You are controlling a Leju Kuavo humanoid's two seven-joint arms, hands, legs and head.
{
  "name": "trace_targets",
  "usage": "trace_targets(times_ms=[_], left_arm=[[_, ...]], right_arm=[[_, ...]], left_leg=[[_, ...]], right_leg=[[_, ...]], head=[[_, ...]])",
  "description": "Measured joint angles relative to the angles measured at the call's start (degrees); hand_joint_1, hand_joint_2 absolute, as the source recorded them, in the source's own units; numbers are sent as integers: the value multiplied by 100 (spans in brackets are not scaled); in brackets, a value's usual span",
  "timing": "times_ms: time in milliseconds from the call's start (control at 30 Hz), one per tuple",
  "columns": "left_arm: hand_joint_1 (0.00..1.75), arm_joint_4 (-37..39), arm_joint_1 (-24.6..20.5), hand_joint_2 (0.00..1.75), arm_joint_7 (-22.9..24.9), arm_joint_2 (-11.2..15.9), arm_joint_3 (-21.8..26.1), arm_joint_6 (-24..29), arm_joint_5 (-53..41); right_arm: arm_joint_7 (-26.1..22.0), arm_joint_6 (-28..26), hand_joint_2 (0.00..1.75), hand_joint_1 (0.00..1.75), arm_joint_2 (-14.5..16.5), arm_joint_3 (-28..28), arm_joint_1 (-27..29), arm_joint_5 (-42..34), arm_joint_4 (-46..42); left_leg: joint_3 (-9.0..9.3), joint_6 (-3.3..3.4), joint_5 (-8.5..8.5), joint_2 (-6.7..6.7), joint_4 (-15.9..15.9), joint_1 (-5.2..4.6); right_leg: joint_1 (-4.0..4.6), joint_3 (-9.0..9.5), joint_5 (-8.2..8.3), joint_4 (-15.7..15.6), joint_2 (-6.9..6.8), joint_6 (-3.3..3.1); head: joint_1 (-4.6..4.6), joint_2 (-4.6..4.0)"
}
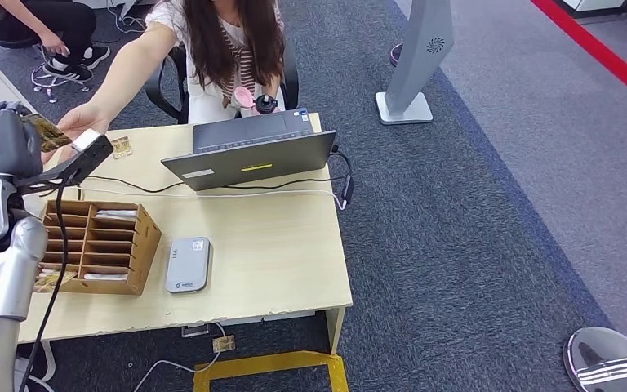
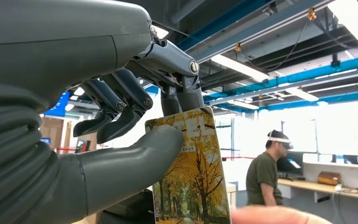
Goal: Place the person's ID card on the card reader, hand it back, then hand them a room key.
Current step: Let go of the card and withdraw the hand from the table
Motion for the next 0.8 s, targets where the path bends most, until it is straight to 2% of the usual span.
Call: trace_targets(times_ms=[133, 167, 267, 300, 633, 800], left_arm=[[175, 216, -221, 175, 18, 2, -1, -103, -129], [155, 247, -255, 175, 31, 2, -1, -117, -142], [24, 302, -304, 175, 99, 1, -2, -123, -168], [0, 311, -309, 175, 118, 1, -2, -115, -174], [0, 339, -307, 175, 173, -8, -1, 26, -87], [0, 103, -164, 175, -134, -6, 12, 289, 347]], right_arm=[[-4, 14, 175, 0, 0, 19, -1, 2, 0], [-5, 14, 175, 0, 0, 20, -1, 2, 0], [-7, 14, 175, 0, 0, 22, -1, 10, 0], [-7, 14, 175, 0, 0, 23, -1, 14, 0], [-3, 11, 175, 0, 0, 25, -3, 19, 0], [0, 3, 175, 0, 0, 24, -2, -22, 0]], left_leg=[[0, 0, 0, 1, 0, 0], [0, 0, 0, 1, 0, 0], [1, 0, 0, 3, 0, 0], [1, 0, 0, 3, 0, 0], [0, 0, 0, 3, 0, 0], [-1, 0, -1, 3, -1, 0]], right_leg=[[0, 0, 0, 0, 1, 0], [0, 0, 0, 0, 1, 0], [0, 0, 0, 0, 3, 0], [0, 0, 0, 0, 3, 0], [0, 0, 0, 0, 3, 0], [0, 2, 0, 0, 3, 0]], head=[[-1, 0], [-1, 0], [-1, 0], [-1, 0], [-1, 0], [-1, 0]])
